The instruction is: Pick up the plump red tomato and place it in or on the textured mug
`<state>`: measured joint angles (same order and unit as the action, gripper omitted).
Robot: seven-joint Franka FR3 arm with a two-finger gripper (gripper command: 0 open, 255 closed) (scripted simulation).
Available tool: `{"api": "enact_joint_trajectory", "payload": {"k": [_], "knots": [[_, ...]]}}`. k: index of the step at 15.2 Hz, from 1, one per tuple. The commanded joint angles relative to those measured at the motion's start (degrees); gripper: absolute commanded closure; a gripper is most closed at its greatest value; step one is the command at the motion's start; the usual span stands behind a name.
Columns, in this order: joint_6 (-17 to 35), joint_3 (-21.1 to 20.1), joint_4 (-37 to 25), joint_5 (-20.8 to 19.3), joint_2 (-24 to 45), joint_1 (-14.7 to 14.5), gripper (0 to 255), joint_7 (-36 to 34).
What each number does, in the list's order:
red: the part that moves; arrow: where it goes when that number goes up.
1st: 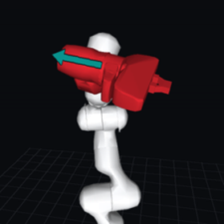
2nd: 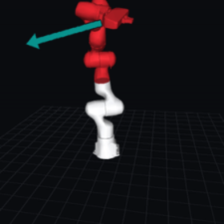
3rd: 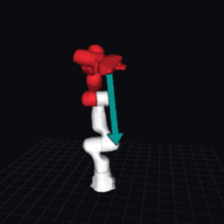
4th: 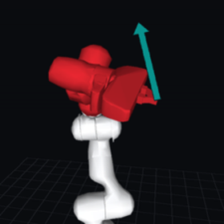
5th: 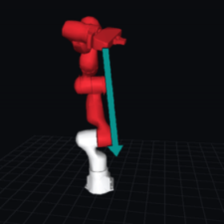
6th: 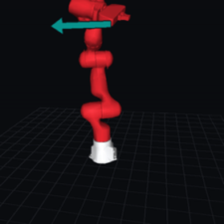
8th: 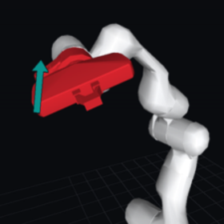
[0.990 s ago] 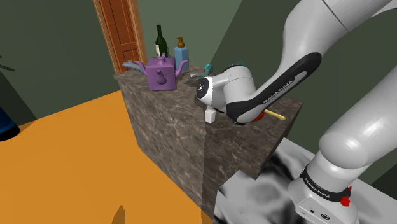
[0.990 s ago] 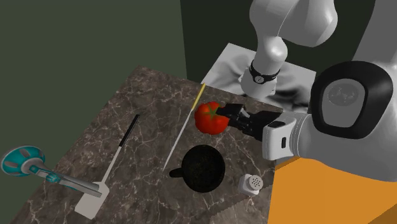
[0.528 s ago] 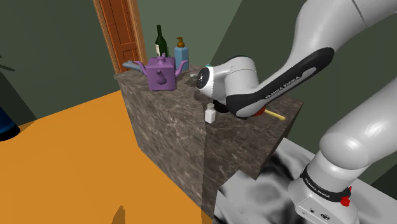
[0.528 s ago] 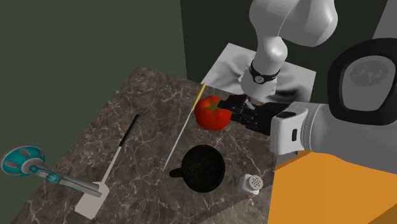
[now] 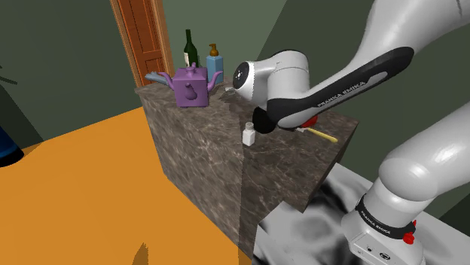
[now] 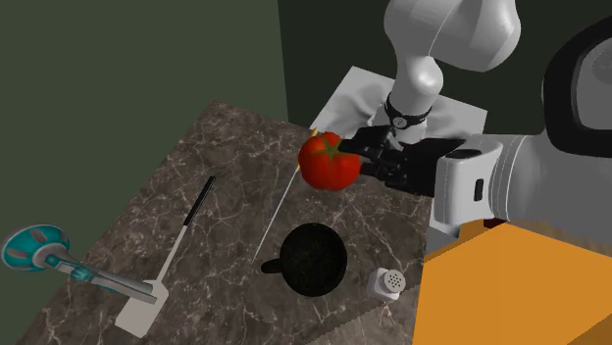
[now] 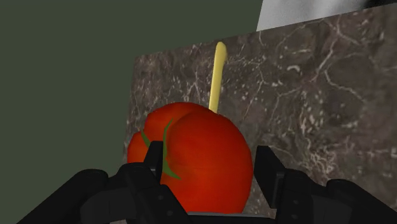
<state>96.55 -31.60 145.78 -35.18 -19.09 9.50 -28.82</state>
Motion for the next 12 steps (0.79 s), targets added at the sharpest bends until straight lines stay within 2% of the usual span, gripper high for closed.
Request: {"api": "enact_joint_trajectory", "payload": {"k": [1, 12], "knots": [[-0.9, 0.3, -0.6, 0.2, -1.0, -0.1, 255, 1.3], [-6.6, 1.7, -4.8, 1.3, -5.8, -0.7, 255, 8.0]]}}
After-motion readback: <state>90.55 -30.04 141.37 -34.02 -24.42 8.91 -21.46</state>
